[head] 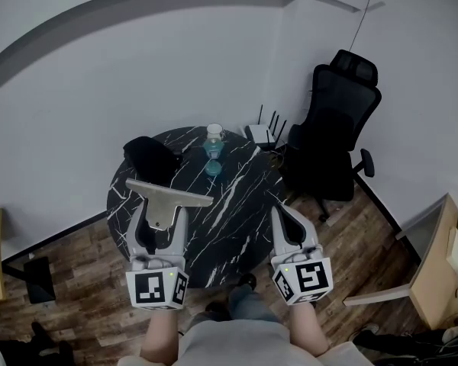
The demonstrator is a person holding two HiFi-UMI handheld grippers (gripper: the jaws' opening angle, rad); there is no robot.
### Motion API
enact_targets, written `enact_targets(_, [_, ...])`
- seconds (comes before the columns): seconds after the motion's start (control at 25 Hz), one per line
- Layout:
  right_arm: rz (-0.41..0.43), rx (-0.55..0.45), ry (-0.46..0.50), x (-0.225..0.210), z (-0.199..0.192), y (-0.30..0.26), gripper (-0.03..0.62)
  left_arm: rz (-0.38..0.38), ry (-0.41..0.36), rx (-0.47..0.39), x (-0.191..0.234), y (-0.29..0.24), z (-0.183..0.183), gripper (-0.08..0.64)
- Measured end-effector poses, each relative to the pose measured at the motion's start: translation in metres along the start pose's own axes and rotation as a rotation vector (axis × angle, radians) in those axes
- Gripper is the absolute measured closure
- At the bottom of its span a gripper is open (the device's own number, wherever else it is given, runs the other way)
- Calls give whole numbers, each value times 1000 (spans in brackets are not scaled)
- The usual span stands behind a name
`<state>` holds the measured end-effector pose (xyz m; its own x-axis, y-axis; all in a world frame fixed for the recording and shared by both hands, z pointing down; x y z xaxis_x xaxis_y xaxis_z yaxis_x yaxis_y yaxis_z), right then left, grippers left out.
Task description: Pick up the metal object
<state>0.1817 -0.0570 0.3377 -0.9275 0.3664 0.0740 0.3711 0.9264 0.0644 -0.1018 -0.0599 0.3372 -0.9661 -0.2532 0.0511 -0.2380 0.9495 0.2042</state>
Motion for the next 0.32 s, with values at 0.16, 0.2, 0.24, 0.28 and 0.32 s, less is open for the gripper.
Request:
enact_targets(0.16, [-1,0,4,2,-2,0,597,5,-5,-6,1,2,-2,258])
enact_targets(0.2, [-2,0,5,3,-2,0,598,5,-5,-5,2,2,-2,258])
enact_targets(0.24, [-2,1,5,3,-2,-1,597,5,-5,-5,3,2,-3,258])
enact_targets(0.28, [-2,2,5,3,-2,-1,598,6,-6,-4,3,2,-3,258])
enact_targets(0.32, [-2,3,5,3,-1,-2,597,7,-7,-3,4,2,-3,258])
Point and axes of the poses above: the fingertips, and each gripper's own axes: y backward along the fingers, x to its left, z out of its top, the point moved 10 cm from there along y, backward along the fingers
